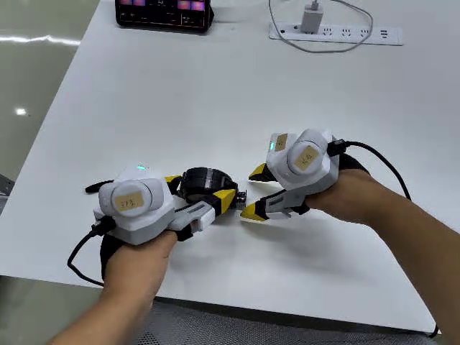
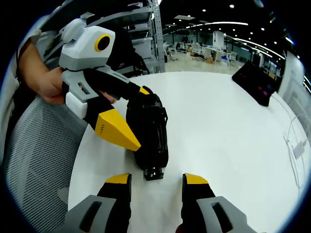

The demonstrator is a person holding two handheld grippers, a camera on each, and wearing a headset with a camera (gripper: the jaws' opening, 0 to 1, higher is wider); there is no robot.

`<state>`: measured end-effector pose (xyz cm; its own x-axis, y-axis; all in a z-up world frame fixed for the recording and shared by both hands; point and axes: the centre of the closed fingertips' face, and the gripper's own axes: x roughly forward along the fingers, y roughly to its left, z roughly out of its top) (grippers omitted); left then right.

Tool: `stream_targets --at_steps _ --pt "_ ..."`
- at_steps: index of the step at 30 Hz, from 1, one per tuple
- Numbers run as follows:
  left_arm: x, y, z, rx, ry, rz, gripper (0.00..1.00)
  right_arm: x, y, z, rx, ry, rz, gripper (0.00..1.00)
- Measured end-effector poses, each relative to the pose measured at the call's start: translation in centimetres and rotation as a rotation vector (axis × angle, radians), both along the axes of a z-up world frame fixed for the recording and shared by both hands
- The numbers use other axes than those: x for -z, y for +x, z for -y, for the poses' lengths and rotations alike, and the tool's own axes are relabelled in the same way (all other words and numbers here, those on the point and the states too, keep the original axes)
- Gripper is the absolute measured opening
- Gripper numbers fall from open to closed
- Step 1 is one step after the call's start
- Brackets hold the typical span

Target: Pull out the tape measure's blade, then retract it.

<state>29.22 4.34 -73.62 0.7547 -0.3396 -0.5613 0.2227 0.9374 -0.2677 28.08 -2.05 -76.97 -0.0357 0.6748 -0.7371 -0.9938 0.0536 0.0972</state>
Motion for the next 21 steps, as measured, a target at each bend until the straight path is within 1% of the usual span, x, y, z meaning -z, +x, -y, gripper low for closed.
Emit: stream_targets --at_steps 5,7,9,14,15,17,20,21 --pt "-0.1 -0.2 0.2 0.027 0.003 0.003 0.6 -0.4 -0.1 0.6 0.016 0.009 0.003 0.4" --pt "-0.1 -0.4 0.4 0.05 0.014 0.002 0.62 -0.7 0.1 0.9 0.027 0.016 0.019 0.41" --pt "-0.1 -0.5 0.5 0.068 0.024 0.001 0.67 -0.8 0.1 1.2 0.039 0.012 0.017 0.44" --pt "-0.2 -0.9 0.4 0.133 0.086 0.019 0.71 -1.2 0.0 2.0 0.065 0.02 0.025 0.52" --pt "-0.2 -1.0 0.3 0.142 0.097 0.02 0.73 -1.3 -0.1 2.2 0.072 0.022 0.02 0.53" --pt "-0.3 -1.2 0.2 0.162 0.114 0.021 0.75 -1.4 -0.1 2.6 0.088 0.017 0.024 0.54" --pt "-0.6 -1.5 -0.1 0.189 0.15 0.039 0.79 -1.9 0.0 3.1 0.119 0.029 0.021 0.59" --pt "-0.6 -1.5 -0.2 0.194 0.152 0.04 0.81 -1.9 -0.1 3.2 0.123 0.031 0.023 0.6"
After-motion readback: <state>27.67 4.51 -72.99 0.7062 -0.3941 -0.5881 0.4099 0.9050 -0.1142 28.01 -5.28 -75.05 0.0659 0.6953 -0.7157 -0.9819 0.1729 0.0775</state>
